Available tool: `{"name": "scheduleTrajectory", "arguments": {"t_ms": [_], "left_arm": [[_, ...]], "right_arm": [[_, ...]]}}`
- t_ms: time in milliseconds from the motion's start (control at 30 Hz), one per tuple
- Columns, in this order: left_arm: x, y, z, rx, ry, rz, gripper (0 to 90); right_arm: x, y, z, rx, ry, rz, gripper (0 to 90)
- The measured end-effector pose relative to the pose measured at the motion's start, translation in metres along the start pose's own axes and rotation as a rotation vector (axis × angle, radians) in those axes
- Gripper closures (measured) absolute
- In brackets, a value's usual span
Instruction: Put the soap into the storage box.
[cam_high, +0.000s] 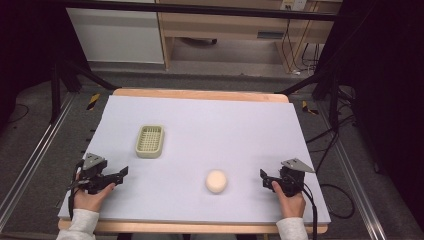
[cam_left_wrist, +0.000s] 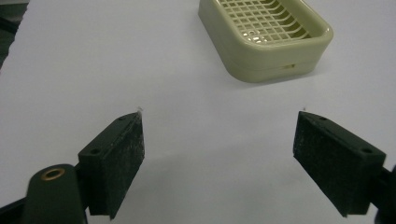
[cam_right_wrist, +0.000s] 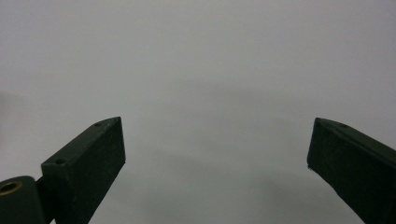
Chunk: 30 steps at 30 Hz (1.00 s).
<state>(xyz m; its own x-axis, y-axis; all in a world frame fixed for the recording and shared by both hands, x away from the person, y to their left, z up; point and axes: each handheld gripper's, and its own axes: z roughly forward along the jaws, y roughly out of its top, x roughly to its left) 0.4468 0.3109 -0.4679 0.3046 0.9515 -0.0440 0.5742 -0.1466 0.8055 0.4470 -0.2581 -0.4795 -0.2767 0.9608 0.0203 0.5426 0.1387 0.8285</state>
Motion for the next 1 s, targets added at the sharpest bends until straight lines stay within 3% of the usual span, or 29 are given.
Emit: {"name": "scheduleTrajectory", "arguments": {"t_ms": [167,367,633,800,1000], "left_arm": [[-0.004,0.003,-0.003,-0.026,-0.024,-0.018,17.0],[-0.013,0.007,-0.004,-0.025,-0.038,0.017,16.7],[-0.021,0.010,-0.005,-0.037,-0.050,0.034,16.9],[-0.033,0.017,-0.004,-0.045,-0.072,0.070,16.8],[-0.040,0.022,-0.004,-0.048,-0.095,0.071,17.8]], "right_arm": [[0.002,-0.001,-0.002,-0.003,0.001,-0.005,4.9],[0.002,-0.002,-0.004,-0.016,-0.004,-0.003,4.7],[0.004,-0.003,-0.008,-0.039,0.024,-0.003,4.6],[0.007,-0.005,-0.007,-0.036,0.048,-0.014,4.3],[0.006,-0.005,-0.007,-0.039,0.036,-0.015,4.1]]}}
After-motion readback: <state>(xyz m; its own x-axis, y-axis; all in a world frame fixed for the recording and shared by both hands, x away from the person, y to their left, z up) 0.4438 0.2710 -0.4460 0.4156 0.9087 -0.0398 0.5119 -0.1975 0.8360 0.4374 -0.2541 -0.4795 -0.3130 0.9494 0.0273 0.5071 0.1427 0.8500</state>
